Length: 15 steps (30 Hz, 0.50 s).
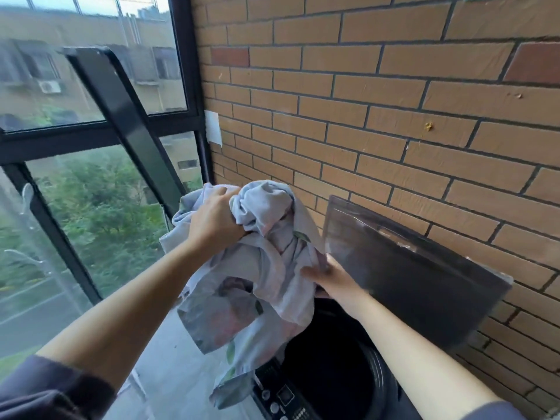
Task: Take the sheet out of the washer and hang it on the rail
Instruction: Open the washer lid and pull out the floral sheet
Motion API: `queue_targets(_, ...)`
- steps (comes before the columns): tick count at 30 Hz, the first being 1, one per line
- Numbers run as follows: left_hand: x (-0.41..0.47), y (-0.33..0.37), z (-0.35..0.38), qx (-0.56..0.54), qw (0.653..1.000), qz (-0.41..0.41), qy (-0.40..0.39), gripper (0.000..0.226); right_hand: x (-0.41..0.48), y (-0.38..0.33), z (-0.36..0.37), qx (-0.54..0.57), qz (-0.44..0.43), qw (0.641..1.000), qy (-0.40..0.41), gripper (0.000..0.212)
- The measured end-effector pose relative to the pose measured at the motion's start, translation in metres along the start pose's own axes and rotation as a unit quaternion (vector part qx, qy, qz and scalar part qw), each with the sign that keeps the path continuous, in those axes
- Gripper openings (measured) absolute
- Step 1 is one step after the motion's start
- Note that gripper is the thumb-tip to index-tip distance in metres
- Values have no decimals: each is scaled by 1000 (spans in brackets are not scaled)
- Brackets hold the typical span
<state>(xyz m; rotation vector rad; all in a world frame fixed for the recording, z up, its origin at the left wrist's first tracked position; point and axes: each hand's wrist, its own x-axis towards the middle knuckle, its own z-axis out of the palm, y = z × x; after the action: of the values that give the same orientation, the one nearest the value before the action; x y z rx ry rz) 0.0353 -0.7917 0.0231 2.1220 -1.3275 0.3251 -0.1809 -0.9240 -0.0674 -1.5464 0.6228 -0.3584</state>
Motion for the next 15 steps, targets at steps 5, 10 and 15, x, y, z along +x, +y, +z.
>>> queue_targets(5,-30,-20,-40,-28,998,-35,36,37,15,-29,44,32,-49,998,-20,27)
queue_targets(10,-62,-45,-80,-46,993,-98,54,34,24,-62,107,-127,-79,988,-49,31)
queue_targets(15,-92,-84,-127,-81,977,-181,79,29,38,-81,170,-117,-145,982,-28,5)
